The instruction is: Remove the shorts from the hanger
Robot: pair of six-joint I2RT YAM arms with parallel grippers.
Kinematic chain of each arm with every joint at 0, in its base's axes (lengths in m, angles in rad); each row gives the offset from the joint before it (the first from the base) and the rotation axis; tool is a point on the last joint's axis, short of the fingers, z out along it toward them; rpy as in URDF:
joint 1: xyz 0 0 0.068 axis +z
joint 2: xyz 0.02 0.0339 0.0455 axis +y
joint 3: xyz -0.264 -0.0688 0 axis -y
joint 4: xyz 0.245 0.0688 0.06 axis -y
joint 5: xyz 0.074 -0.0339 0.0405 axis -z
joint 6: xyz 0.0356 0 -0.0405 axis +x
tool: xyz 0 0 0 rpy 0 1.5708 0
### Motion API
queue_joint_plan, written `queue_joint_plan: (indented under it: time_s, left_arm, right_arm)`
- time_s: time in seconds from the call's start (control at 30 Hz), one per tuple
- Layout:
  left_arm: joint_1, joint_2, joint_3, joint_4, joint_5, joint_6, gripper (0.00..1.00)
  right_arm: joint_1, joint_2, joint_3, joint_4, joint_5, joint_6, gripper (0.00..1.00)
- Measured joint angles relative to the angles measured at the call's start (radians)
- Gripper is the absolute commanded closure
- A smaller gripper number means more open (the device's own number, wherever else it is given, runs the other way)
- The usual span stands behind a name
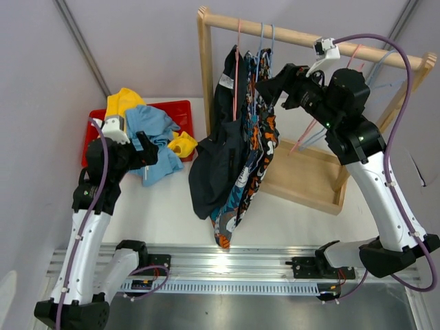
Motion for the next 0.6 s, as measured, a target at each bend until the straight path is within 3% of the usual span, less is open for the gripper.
queue_joint_plan:
  time_s: [0.27, 0.47, 0.5, 0.6]
  left_arm:
    - [-0.002, -0.109, -0.114, 0.000, 0.023, 0.000, 0.01]
    - [-0.002, -0.148, -0.209, 0.006, 0.027, 0.000, 0.01]
    - [-0.003, -0.152, -0.220, 0.006, 0.029, 0.000, 0.01]
    - [-0.010, -0.155, -0.232, 0.006, 0.034, 0.000, 0.01]
  right_arm:
    - [0.030, 0.003, -0.114, 0.016, 0.119, -0.019, 0.36]
    - [0.050, 0.028, -0.115, 0.054, 0.158, -0.025, 0.64]
    - [0.052, 0.034, -0.115, 0.058, 0.161, -0.023, 0.72]
    - [0.059, 0.050, -0.115, 0.074, 0.172, -0.020, 0.78]
